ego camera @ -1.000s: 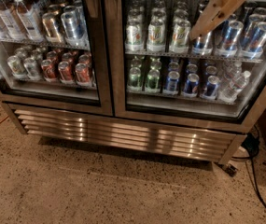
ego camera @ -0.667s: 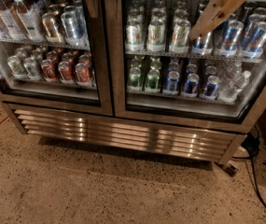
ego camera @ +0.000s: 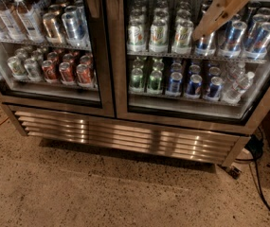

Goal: Open right fridge door

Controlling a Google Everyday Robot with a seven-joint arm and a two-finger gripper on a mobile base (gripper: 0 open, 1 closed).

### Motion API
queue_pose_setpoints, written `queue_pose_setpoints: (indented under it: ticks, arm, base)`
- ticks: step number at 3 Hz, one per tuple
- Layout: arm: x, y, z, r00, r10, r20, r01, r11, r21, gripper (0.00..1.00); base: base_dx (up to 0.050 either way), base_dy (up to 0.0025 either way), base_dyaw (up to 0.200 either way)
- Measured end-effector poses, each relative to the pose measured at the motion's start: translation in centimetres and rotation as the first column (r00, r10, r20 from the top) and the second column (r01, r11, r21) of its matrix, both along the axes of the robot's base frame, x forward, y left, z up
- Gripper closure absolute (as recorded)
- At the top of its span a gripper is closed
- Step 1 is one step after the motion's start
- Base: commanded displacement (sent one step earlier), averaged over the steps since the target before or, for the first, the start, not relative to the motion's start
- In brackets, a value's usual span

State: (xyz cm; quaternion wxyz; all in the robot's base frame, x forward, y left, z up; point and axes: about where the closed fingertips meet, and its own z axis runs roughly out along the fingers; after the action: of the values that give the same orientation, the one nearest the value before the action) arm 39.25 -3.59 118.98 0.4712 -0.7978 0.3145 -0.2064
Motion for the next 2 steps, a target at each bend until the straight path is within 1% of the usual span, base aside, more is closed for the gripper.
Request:
queue_pose_setpoints:
  ticks: [2]
  arm:
    - [0.00,0.00,0.00,1.0000,0.000,0.000,0.000,1.000,0.000,0.00]
  base:
    - [0.050,0.00000,0.000]
